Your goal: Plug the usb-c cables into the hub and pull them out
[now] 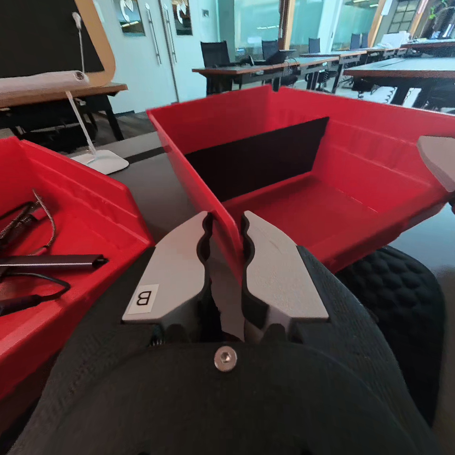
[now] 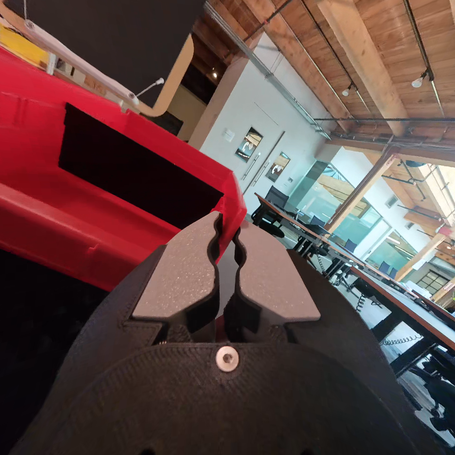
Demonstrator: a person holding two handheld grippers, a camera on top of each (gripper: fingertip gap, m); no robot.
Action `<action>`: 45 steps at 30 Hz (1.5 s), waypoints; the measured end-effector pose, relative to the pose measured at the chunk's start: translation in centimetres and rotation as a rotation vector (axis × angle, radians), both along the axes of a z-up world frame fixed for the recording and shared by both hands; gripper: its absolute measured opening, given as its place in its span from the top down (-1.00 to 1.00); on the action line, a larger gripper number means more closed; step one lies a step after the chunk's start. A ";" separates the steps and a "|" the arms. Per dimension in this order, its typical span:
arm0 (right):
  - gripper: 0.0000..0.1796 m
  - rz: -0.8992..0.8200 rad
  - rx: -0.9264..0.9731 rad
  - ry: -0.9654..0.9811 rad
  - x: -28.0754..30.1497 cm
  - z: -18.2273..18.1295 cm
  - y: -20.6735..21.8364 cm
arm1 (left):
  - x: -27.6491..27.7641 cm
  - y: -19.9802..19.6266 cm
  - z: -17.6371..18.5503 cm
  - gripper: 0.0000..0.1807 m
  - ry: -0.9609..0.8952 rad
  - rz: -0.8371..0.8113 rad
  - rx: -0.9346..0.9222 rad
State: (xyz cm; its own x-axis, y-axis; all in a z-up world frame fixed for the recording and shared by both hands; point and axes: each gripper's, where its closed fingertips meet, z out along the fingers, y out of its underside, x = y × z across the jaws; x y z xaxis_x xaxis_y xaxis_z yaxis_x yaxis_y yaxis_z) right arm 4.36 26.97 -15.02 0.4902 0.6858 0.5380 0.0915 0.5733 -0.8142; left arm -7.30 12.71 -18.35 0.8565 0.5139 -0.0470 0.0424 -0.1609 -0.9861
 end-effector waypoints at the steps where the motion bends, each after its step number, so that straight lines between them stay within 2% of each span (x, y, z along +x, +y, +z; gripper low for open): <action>1: 0.94 -0.002 -0.012 -0.017 -0.1 -0.3 0.3 | 0.1 0.1 0.1 0.74 -0.002 -0.008 0.008; 4: 0.92 0.046 -0.132 -0.020 -0.6 -1.0 0.8 | 0.5 0.1 0.6 0.67 -0.026 -0.055 0.058; 8: 0.91 0.097 -0.208 -0.032 -0.9 -1.2 1.1 | 1.2 -0.3 1.2 0.58 0.001 -0.138 0.000; 11: 0.70 0.134 -0.232 0.015 -0.4 0.2 1.6 | 0.9 -2.4 3.6 0.50 0.123 -0.148 -0.046; 14: 0.31 0.264 -0.199 0.120 0.4 3.2 0.5 | 0.2 -5.5 5.0 0.47 0.183 -0.159 -0.120; 17: 0.18 0.389 -0.168 0.097 1.2 5.5 -2.4 | -1.0 -9.2 4.5 0.44 0.205 -0.140 -0.263; 20: 0.28 0.566 -0.145 -0.088 0.7 5.0 -7.1 | -2.0 -12.2 3.8 0.44 0.206 -0.114 -0.367; 24: 0.25 0.707 -0.181 -0.544 -0.7 -1.5 -12.3 | -2.0 -14.9 0.7 0.52 0.300 -0.164 -0.634; 26: 0.28 0.659 -0.135 -0.675 -1.5 -4.3 -12.8 | -2.5 -16.0 -1.1 0.54 0.326 -0.152 -0.781; 28: 0.27 0.606 -0.112 -0.740 -2.3 -6.1 -12.8 | -3.6 -16.4 -1.8 0.54 0.308 -0.094 -0.838; 32: 0.40 0.533 -0.051 -0.720 -3.9 -6.1 -12.6 | -5.2 -15.5 -2.8 0.54 0.270 -0.062 -0.769; 35: 0.40 0.439 0.097 -0.704 -4.6 -5.7 -11.9 | -7.3 -16.1 -3.7 0.54 0.319 0.033 -0.833; 38: 0.40 0.401 0.127 -0.710 -4.9 -5.5 -11.7 | -8.7 -16.6 -5.0 0.53 0.304 0.090 -0.880; 39: 0.41 0.389 0.136 -0.735 -5.0 -5.9 -11.6 | -9.1 -17.1 -6.0 0.57 0.273 0.104 -0.922; 41: 0.58 0.347 0.186 -0.769 -5.4 -6.4 -11.2 | -9.5 -17.0 -6.1 0.57 0.261 0.113 -0.887; 45: 0.61 0.264 0.238 -0.802 -6.6 -6.7 -9.0 | -9.9 -19.0 -6.1 0.56 0.193 0.141 -0.901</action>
